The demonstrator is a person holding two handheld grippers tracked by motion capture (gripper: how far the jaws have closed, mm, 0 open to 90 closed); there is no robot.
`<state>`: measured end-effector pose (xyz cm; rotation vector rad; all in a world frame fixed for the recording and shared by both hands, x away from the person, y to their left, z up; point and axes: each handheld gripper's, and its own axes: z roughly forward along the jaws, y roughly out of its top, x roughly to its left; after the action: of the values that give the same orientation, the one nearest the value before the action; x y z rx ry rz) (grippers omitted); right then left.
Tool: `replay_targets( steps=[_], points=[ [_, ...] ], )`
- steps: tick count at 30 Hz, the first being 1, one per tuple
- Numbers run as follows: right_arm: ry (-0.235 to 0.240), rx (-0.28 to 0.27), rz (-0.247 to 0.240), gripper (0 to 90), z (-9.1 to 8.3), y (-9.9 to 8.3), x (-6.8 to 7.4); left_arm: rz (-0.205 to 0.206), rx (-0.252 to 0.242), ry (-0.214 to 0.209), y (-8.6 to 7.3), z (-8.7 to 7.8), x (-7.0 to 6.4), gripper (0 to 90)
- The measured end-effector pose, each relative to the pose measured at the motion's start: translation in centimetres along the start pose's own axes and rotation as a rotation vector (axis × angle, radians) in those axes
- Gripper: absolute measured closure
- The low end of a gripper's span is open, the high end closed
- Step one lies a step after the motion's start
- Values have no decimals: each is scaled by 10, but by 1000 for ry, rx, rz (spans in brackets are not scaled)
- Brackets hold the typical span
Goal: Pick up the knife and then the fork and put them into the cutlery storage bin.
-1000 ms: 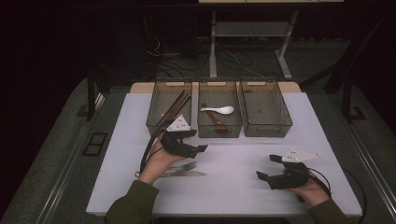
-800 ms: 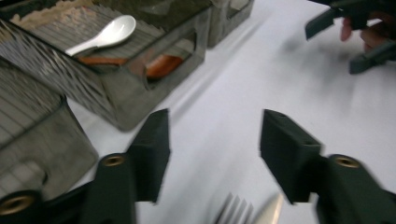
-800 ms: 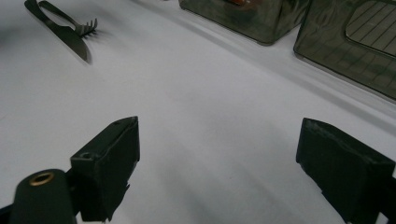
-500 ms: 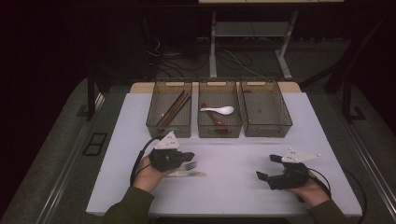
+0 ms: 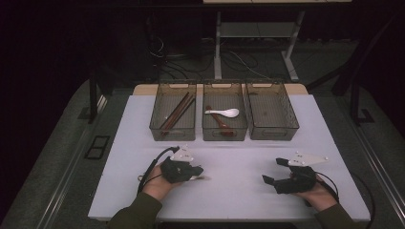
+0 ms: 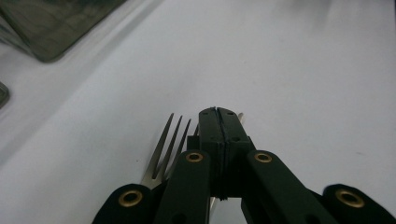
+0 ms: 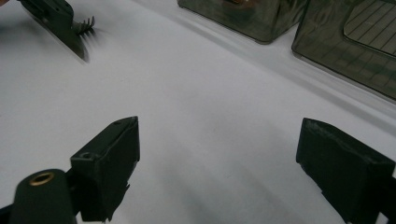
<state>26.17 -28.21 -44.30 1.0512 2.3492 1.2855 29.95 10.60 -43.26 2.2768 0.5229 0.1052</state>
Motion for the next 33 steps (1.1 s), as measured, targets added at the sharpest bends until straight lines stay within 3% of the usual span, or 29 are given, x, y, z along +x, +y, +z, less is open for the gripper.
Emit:
replay_targets(
  steps=[3, 11, 18, 21, 24, 28, 32, 33],
  points=[
    [-2, 1, -1, 136, 0, 0, 1, -4, 6, -5, 0, 4, 3, 893],
    [2, 5, -3, 137, 1, 0, 0, 7, 22, 42, 3, 7, 14, 893],
    [-2, 7, 1, 137, 2, 0, 1, -19, 11, 85, 6, 12, 29, 893],
    [-2, 10, 1, 137, 3, 0, 1, -31, 8, 82, 5, 11, 32, 892],
    [0, 8, -1, 137, 3, 0, 1, -38, -17, 78, 4, 4, 32, 888],
    [1, 5, -5, 137, 1, 0, 1, -33, -51, 91, -2, -16, 35, 805],
    [1, 7, -4, 137, 2, 0, 0, -11, -26, 119, -18, -34, 39, 720],
    [2, 9, 0, 137, 2, 0, 0, -21, -30, 122, -23, -38, 40, 708]
  ],
)
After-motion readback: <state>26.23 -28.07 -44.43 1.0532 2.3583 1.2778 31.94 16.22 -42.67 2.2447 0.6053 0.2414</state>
